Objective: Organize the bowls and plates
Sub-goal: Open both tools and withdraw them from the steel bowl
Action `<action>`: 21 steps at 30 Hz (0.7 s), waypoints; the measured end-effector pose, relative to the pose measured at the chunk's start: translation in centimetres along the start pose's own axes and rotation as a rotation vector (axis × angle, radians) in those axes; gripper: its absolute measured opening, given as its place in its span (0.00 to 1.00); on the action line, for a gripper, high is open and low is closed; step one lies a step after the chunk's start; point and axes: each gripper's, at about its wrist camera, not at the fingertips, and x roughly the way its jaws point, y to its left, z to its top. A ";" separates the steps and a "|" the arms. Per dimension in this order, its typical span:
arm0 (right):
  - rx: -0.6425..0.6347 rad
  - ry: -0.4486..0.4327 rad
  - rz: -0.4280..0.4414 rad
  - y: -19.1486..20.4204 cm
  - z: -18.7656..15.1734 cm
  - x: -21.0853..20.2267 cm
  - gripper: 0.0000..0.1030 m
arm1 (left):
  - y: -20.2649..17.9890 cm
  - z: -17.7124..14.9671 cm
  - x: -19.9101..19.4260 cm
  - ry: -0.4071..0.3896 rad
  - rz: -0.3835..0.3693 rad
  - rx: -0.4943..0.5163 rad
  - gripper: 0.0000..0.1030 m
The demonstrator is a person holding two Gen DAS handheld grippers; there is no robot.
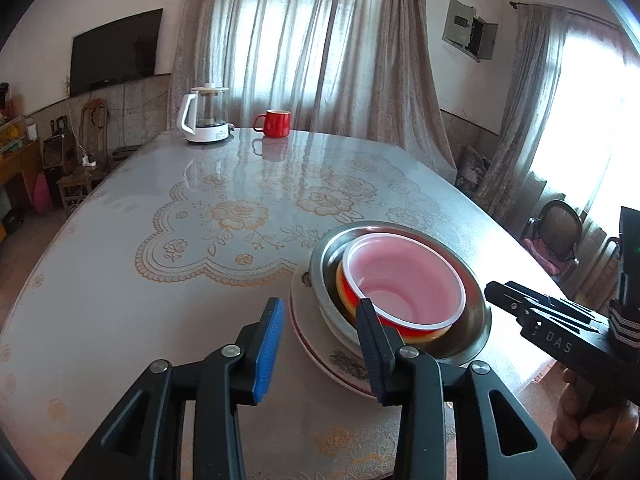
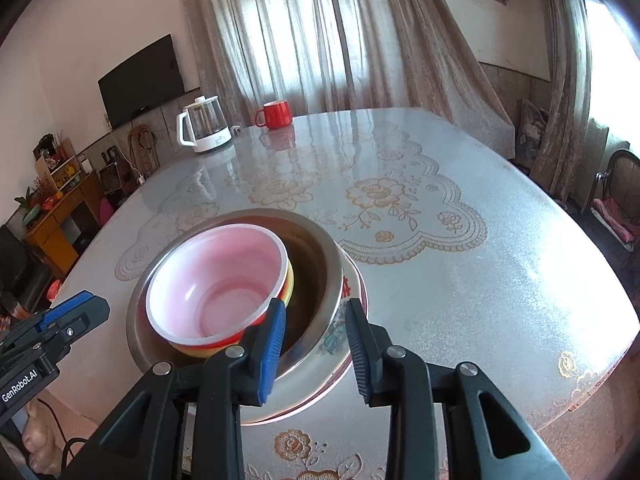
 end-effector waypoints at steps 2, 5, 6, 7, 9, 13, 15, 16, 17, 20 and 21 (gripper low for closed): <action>-0.002 -0.029 -0.020 0.3 -0.2 -0.9 0.30 | 0.0 -0.2 -0.2 -0.017 0.072 0.003 0.47; 0.006 -0.084 -0.057 1.2 -0.8 -2.4 0.33 | 0.8 -0.6 -0.4 -0.025 0.145 -0.031 0.55; 0.012 -0.100 -0.059 1.5 -1.2 -2.8 0.34 | 1.0 -0.8 -0.5 -0.032 0.169 -0.042 0.56; 0.014 -0.117 -0.067 2.0 -1.6 -3.2 0.36 | 1.2 -1.0 -0.7 -0.042 0.185 -0.046 0.57; 0.016 -0.151 -0.090 2.9 -2.4 -3.8 0.40 | 1.1 -1.3 -1.0 -0.057 0.200 -0.035 0.64; -0.011 -0.173 -0.103 4.5 -3.4 -4.2 0.44 | 0.6 -1.9 -1.6 -0.077 0.187 -0.021 0.74; -0.010 -0.181 -0.106 4.8 -3.4 -4.4 0.47 | 0.3 -1.9 -1.9 -0.089 0.188 -0.006 0.79; -0.009 -0.190 -0.120 4.8 -3.4 -4.5 0.49 | 0.3 -1.9 -1.9 -0.092 0.184 -0.005 0.81; -0.004 -0.196 -0.124 4.8 -3.3 -4.6 0.50 | 0.2 -1.9 -1.9 -0.093 0.183 -0.006 0.83; -0.001 -0.192 -0.126 4.7 -3.3 -4.4 0.50 | 0.1 -1.8 -2.0 -0.100 0.191 -0.006 0.89; 0.000 -0.189 -0.126 4.7 -3.3 -4.4 0.50 | 0.1 -1.7 -2.0 -0.099 0.192 -0.010 0.90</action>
